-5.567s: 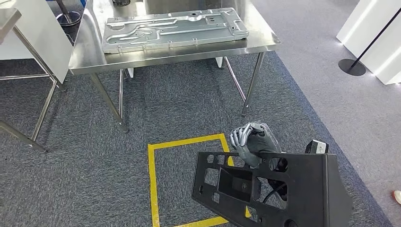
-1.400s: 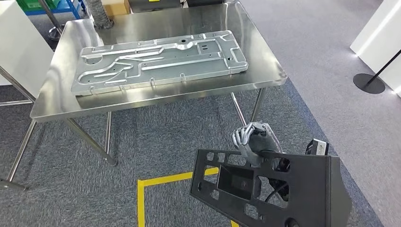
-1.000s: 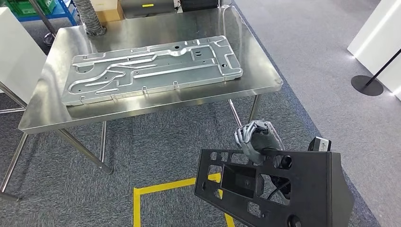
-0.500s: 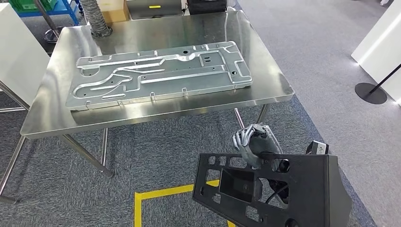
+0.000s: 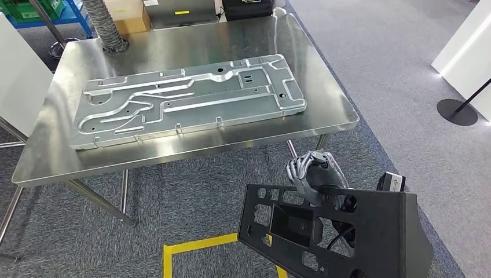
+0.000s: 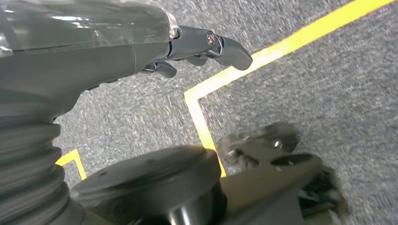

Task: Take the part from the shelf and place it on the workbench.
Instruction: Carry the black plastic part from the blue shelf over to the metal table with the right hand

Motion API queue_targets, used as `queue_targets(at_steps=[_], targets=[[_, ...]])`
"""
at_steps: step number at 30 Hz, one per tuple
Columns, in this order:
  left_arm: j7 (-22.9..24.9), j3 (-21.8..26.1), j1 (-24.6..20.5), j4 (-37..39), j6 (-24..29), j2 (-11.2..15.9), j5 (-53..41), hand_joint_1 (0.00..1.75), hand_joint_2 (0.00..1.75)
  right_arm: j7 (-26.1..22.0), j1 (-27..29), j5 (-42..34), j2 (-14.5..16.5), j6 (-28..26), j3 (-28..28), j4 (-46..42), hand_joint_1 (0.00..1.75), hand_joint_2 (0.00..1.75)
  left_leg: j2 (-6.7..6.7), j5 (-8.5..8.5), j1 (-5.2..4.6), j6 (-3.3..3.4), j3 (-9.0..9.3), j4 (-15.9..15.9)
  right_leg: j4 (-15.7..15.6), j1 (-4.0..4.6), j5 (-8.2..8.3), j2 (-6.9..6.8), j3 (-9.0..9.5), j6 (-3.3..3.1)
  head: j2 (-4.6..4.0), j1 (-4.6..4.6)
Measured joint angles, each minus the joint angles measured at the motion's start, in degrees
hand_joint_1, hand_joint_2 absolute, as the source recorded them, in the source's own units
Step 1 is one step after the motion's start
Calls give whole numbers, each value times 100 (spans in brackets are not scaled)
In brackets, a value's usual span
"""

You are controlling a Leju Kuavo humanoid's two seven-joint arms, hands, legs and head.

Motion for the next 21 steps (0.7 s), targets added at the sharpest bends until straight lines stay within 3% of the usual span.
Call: queue_targets(at_steps=[2,6,8,10,11,12,14,16,18,21], targets=[[4,3,9,0,7,0,16,0,175,7,-37,2,0,30,1,7,175,175,-1,104,-26,61,151,-415,-8,9,-37,11,24,65,0,0],[6,8,20,0,13,-1,43,0,175,12,-95,4,6,50,9,13,175,175,-17,52,-26,213,249,-559,28,6,-110,-11,32,195,0,0],[5,8,16,0,16,-3,39,0,175,13,-123,4,19,48,16,14,175,175,-14,37,-22,291,329,-616,541,1,-338,-12,-222,210,0,0],[4,8,12,0,17,-4,34,0,175,27,-124,5,26,39,22,21,175,175,-13,-9,-48,345,375,-618,1325,6,-583,-10,-697,212,0,0],[4,8,16,0,17,-3,28,0,175,39,-119,5,26,36,25,25,175,175,-17,-37,-63,358,403,-614,1560,6,-584,-10,-877,211,0,0],[4,9,21,0,17,-3,21,0,175,51,-115,7,26,33,28,27,175,175,-22,-67,-76,363,437,-609,1585,8,-473,-10,-956,203,0,0],[4,10,25,0,17,-4,4,0,175,69,-115,8,26,33,30,27,175,175,-36,-145,-92,355,535,-597,986,24,27,-11,-783,153,0,0],[4,9,22,1,17,-8,-4,0,175,78,-118,8,28,33,32,25,175,175,-45,-226,-111,316,599,-580,296,69,348,-22,-502,80,0,0],[4,8,18,2,17,-11,-7,0,175,82,-116,8,31,33,34,22,175,175,-39,-276,-116,261,604,-577,69,108,341,-22,-405,35,0,0],[5,8,6,1,16,-8,-10,0,175,84,-105,8,22,36,35,13,175,175,-16,-358,-113,166,626,-544,-38,64,313,-10,-328,-9,0,-1]])
